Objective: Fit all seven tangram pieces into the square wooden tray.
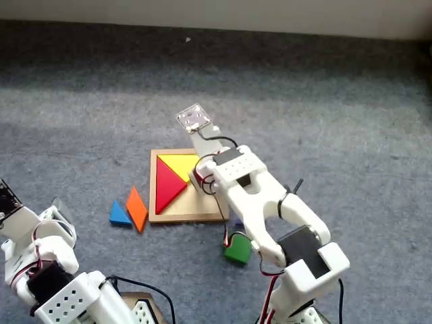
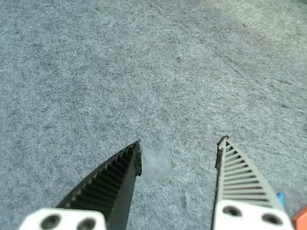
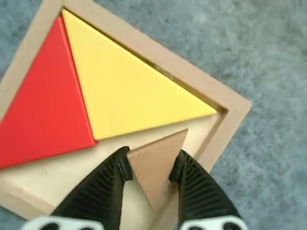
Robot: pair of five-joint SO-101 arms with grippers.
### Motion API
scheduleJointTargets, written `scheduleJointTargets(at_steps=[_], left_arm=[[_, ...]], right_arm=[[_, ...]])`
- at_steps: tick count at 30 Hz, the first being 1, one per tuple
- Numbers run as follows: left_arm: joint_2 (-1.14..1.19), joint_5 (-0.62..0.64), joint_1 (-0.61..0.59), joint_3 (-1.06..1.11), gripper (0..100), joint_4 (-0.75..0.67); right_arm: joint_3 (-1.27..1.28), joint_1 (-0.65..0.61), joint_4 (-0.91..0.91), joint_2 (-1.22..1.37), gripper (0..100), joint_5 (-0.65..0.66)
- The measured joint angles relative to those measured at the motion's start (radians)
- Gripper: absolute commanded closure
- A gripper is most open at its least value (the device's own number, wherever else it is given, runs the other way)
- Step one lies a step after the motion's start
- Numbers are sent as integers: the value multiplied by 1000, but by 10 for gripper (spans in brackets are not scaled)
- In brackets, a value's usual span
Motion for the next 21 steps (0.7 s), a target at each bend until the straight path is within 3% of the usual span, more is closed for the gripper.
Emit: scheduleJointTargets(at_steps=[12,18,21], left_arm=[[0,0,0,0,748,0],[0,0,0,0,748,0],[0,0,0,0,748,0]], right_arm=[[-48,14,35,2,840,-71],[-60,23,35,2,707,-71],[-61,25,35,2,698,-71]])
